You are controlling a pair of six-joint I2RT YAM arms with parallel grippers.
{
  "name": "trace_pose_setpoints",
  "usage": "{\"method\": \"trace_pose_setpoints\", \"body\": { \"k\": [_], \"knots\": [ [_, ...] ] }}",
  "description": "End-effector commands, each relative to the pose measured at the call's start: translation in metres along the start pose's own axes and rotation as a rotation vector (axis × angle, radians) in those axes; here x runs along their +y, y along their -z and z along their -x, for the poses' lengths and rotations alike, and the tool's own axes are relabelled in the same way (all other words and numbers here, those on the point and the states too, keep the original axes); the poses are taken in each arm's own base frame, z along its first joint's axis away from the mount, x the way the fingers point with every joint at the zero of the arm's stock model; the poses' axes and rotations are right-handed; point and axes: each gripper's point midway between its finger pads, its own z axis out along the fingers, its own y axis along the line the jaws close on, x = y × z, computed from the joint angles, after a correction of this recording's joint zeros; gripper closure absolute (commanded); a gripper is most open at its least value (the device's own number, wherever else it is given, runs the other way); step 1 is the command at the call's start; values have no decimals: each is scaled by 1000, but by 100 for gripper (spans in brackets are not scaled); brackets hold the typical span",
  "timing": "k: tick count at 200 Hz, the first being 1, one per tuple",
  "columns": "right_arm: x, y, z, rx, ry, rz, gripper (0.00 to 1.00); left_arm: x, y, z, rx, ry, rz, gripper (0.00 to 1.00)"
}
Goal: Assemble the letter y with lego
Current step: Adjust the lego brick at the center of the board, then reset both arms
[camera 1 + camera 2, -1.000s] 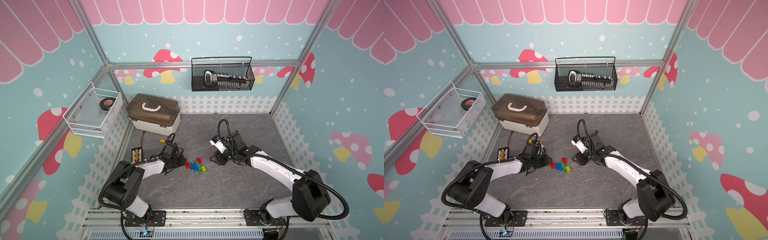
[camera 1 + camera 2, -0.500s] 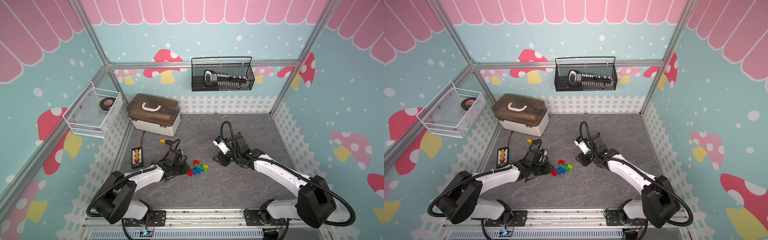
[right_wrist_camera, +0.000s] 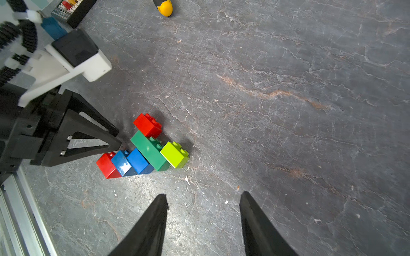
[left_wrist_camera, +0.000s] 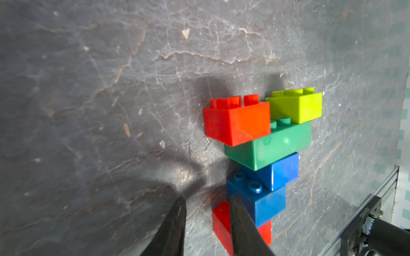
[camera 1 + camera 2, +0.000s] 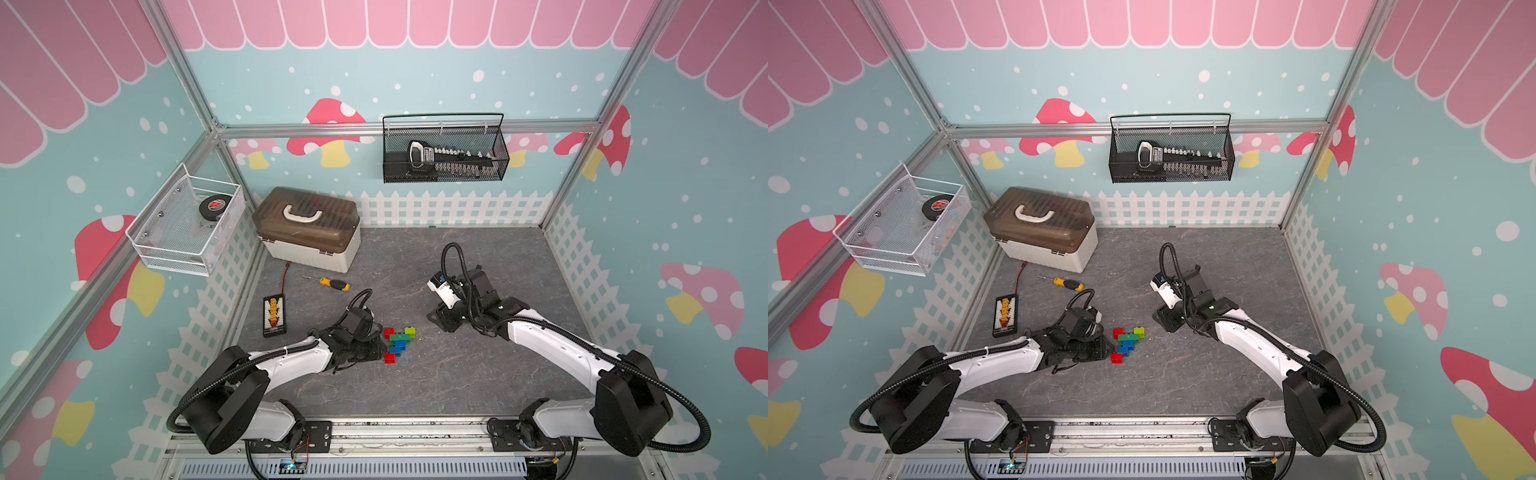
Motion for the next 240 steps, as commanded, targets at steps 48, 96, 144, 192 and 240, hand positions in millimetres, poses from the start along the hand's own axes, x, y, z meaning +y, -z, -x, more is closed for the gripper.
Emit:
{"method": "trace_pose_setpoints", "body": {
  "k": [48,96,144,192,240],
  "knots": [
    [-10,30,13,-99,-20,-95,1,14,95,54,-266,-19,181,38],
    [-40,52,8,-149,-91,-295,1,22,160,107,-487,-6,242,1],
    [-171,127,-10,-156,-261,-1074,1,66,203,182,-724,-6,390,1],
    [-234,141,-65,-133,-357,-1296,1,131,194,208,-819,-127,623,1],
    [-244,112,-81,-308,-280,-1273,1,163,164,217,-927,-153,651,1]
  ]
}}
